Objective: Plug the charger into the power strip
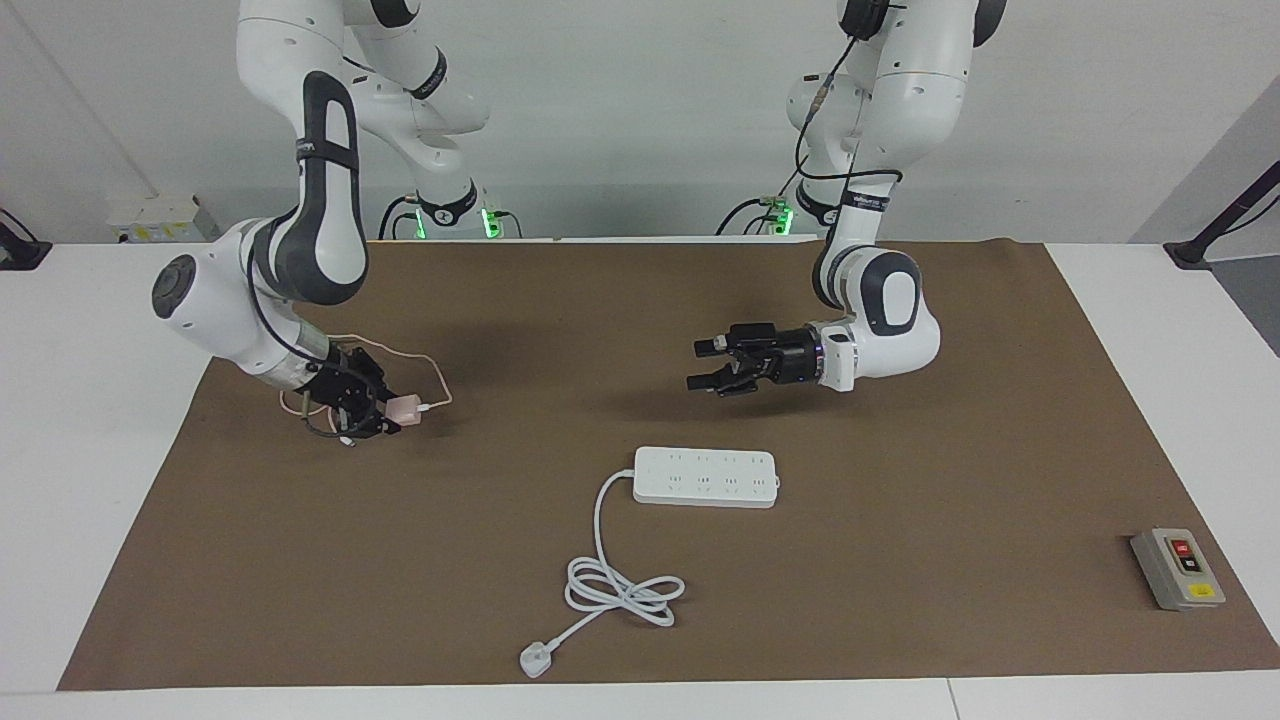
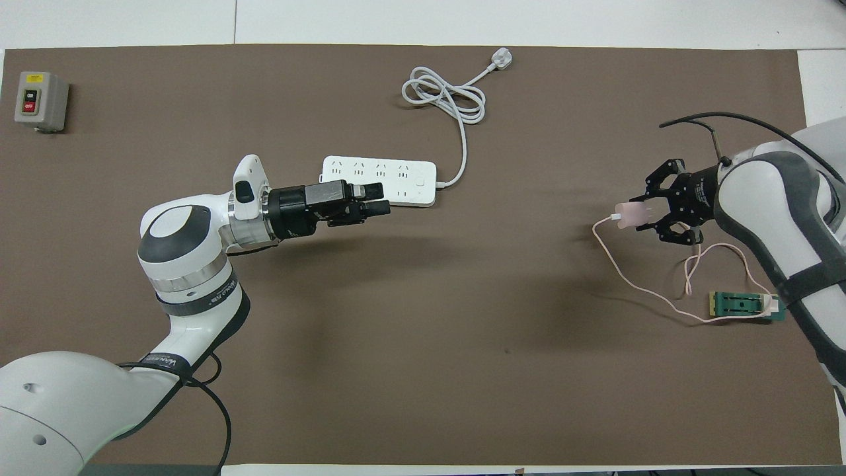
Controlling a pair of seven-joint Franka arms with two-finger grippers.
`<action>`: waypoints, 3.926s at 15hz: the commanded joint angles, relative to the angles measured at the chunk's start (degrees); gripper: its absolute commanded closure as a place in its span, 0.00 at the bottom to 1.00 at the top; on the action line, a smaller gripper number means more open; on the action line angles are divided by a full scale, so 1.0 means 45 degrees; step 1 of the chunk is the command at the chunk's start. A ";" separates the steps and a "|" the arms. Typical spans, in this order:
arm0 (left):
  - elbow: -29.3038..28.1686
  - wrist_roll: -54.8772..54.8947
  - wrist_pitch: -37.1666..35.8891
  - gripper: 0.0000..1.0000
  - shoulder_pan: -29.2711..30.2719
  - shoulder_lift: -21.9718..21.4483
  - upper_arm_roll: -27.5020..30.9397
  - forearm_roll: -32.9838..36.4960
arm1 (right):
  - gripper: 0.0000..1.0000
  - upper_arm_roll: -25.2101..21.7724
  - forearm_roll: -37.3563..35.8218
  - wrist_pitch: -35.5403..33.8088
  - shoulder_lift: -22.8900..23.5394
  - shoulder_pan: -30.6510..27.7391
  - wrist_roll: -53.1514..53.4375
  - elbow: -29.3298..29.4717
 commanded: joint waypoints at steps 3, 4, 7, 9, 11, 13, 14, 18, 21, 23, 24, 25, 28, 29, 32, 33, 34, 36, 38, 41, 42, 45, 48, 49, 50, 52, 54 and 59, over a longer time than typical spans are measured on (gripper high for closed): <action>-0.0552 0.0540 -0.0206 0.00 0.0223 -0.0414 0.0038 -0.0162 | 1.00 0.0017 0.0194 -0.0403 -0.1308 0.1680 0.2523 -0.0145; -0.0552 0.0579 -0.0168 0.00 0.0242 -0.0414 0.0038 -0.0143 | 1.00 0.0017 0.0194 -0.0383 -0.1502 0.2110 0.3070 -0.0145; -0.0533 0.0599 -0.0089 0.00 0.0262 -0.0414 0.0038 -0.0123 | 1.00 0.0017 0.0194 -0.0383 -0.1933 0.3515 0.4827 -0.0126; -0.0552 0.0754 -0.0070 0.00 0.0300 -0.0414 0.0057 -0.0123 | 1.00 0.0017 0.0175 -0.0267 -0.1973 0.4336 0.5980 -0.0087; -0.0591 0.0755 -0.0128 0.00 0.0340 -0.0414 0.0057 -0.0123 | 1.00 0.0017 0.0155 -0.0149 -0.1954 0.5137 0.6744 0.0127; -0.0591 0.0775 -0.0050 0.00 0.0320 -0.0414 0.0038 -0.0123 | 1.00 0.0036 0.0155 0.0298 -0.1954 0.5763 0.6942 0.0128; -0.0591 0.0794 -0.0050 0.00 0.0320 -0.0414 0.0057 -0.0103 | 1.00 0.0036 0.0155 0.0416 -0.1954 0.6037 0.7039 0.0128; -0.0766 0.0989 -0.0050 0.00 0.0379 -0.0433 0.0057 0.0092 | 1.00 0.0017 -0.0040 0.1101 -0.1662 0.6606 0.7197 0.0322; -0.1312 0.1807 0.0086 0.00 0.0340 -0.0647 0.0038 0.0092 | 1.00 0.0017 -0.0294 0.0965 -0.0728 0.6548 0.7235 0.1742; -0.1547 0.1966 0.0087 0.00 0.0340 -0.0726 0.0038 0.0092 | 1.00 0.0017 -0.0294 0.0964 0.0016 0.6392 0.7294 0.2643; -0.1567 0.1966 0.0087 0.00 0.0340 -0.0726 0.0038 0.0092 | 1.00 0.0017 -0.0294 0.0945 0.0290 0.6372 0.7294 0.2957; -0.1568 0.1966 0.0106 0.00 0.0340 -0.0726 0.0038 0.0092 | 1.00 -0.0003 -0.0256 0.0964 0.0505 0.6372 0.7314 0.3134; -0.1568 0.1947 0.0262 0.00 0.0262 -0.0726 0.0038 0.0092 | 1.00 0.0017 -0.0235 0.1159 0.1286 0.6586 0.7605 0.3680; -0.1568 0.1947 0.0301 0.00 0.0242 -0.0726 0.0038 0.0092 | 1.00 0.0017 -0.0255 0.1140 0.1598 0.6645 0.7723 0.4031; -0.1568 0.1927 0.0321 0.00 0.0262 -0.0726 0.0038 0.0092 | 1.00 0.0017 -0.0197 0.1411 0.1854 0.7111 0.7996 0.4132; -0.1568 0.1927 0.0321 0.00 0.0262 -0.0726 0.0038 0.0092 | 1.00 0.0017 -0.0255 0.1588 0.1874 0.7211 0.8230 0.4132; -0.1568 0.1927 0.0321 0.00 0.0242 -0.0726 0.0038 0.0092 | 1.00 0.0017 -0.0255 0.1705 0.1932 0.7386 0.8329 0.4132; -0.1529 0.1966 0.0592 0.00 0.0184 -0.0688 -0.0001 0.0092 | 1.00 0.0017 -0.0216 0.1823 0.1953 0.7621 0.8446 0.4151; -0.1451 0.1966 0.0809 0.00 -0.0030 -0.0668 -0.0021 0.0092 | 1.00 0.0017 -0.0236 0.1882 0.1972 0.7680 0.8544 0.4171; -0.1450 0.1947 0.0927 0.00 -0.0051 -0.0648 -0.0021 0.0092 | 1.00 0.0017 -0.0255 0.1902 0.1991 0.7875 0.8622 0.4210; -0.1431 0.1947 0.0927 0.00 -0.0070 -0.0629 -0.0021 0.0092 | 1.00 0.0017 -0.0274 0.1921 0.1992 0.7914 0.8642 0.4229; -0.1411 0.1966 0.1044 0.00 -0.0109 -0.0629 -0.0021 0.0092 | 1.00 0.0017 -0.0275 0.2039 0.2070 0.8011 0.8798 0.4269; -0.1411 0.1966 0.1063 0.00 -0.0109 -0.0609 -0.0021 0.0092 | 1.00 0.0017 -0.0275 0.2058 0.2070 0.8032 0.8818 0.4269; -0.1392 0.1966 0.1083 0.05 -0.0129 -0.0609 -0.0021 0.0092 | 1.00 0.0017 -0.0275 0.2078 0.2070 0.8032 0.8818 0.4269; -0.1373 0.1966 0.1083 0.09 -0.0168 -0.0609 -0.0021 0.0092 | 1.00 0.0017 -0.0275 0.2097 0.2070 0.8032 0.8818 0.4269; -0.1353 0.1966 0.1063 0.24 -0.0227 -0.0609 -0.0021 0.0092 | 1.00 0.0017 -0.0275 0.2155 0.2089 0.8032 0.8818 0.4269; -0.1372 0.1966 0.1005 0.41 -0.0207 -0.0609 -0.0021 0.0092 | 1.00 0.0017 -0.0275 0.2175 0.2089 0.8012 0.8818 0.4269; -0.1470 0.1947 0.0829 0.92 -0.0129 -0.0668 -0.0021 0.0092 | 1.00 0.0017 -0.0255 0.2175 0.2089 0.7993 0.8798 0.4269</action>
